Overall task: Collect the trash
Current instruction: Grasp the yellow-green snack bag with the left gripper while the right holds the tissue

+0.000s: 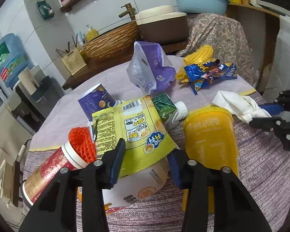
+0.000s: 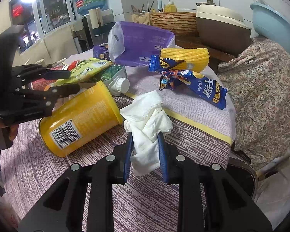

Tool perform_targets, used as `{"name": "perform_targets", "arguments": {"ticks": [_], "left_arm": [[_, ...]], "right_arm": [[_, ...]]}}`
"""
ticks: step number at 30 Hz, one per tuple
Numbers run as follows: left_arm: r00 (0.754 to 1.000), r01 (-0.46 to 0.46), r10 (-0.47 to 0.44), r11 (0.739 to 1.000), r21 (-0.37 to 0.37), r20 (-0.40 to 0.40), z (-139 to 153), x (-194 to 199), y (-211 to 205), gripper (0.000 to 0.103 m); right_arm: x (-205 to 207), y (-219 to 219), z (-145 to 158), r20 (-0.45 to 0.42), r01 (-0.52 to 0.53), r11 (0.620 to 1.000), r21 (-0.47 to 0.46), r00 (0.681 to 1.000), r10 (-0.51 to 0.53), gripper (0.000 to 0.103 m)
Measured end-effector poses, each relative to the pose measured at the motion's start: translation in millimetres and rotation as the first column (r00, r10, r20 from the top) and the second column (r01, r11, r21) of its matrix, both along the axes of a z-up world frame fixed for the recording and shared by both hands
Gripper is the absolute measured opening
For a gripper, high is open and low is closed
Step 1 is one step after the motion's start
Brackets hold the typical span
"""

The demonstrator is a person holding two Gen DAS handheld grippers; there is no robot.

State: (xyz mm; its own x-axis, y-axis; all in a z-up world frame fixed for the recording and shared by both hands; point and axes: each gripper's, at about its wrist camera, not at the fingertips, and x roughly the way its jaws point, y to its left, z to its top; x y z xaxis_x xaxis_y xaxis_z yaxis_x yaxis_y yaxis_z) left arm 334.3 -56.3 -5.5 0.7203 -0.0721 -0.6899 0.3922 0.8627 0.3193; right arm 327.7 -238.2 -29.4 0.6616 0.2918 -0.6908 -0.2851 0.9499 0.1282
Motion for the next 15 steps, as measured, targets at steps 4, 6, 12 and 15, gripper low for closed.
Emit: {"name": "perform_targets", "arguments": {"ticks": [4,6,12,15], "left_arm": [[0.999,-0.016,0.016,1.000,-0.008,0.033,5,0,2,0.014],[0.999,-0.025,0.027,0.999,-0.046,0.041,9,0,6,0.013],[0.992,-0.062,0.079,0.985,-0.158,0.103,32,-17,30,0.007],[0.987,-0.069,0.098,0.974,-0.216,0.127,42,-36,43,0.005]], "right_arm": [[0,2,2,0.009,-0.002,1.000,-0.005,1.000,0.002,0.026],[-2,3,4,0.018,-0.002,1.000,-0.009,1.000,0.002,0.026],[-7,5,4,0.032,-0.003,1.000,0.002,0.999,0.003,0.026],[-12,6,5,0.046,-0.003,1.000,0.012,0.999,0.002,0.026]]}}
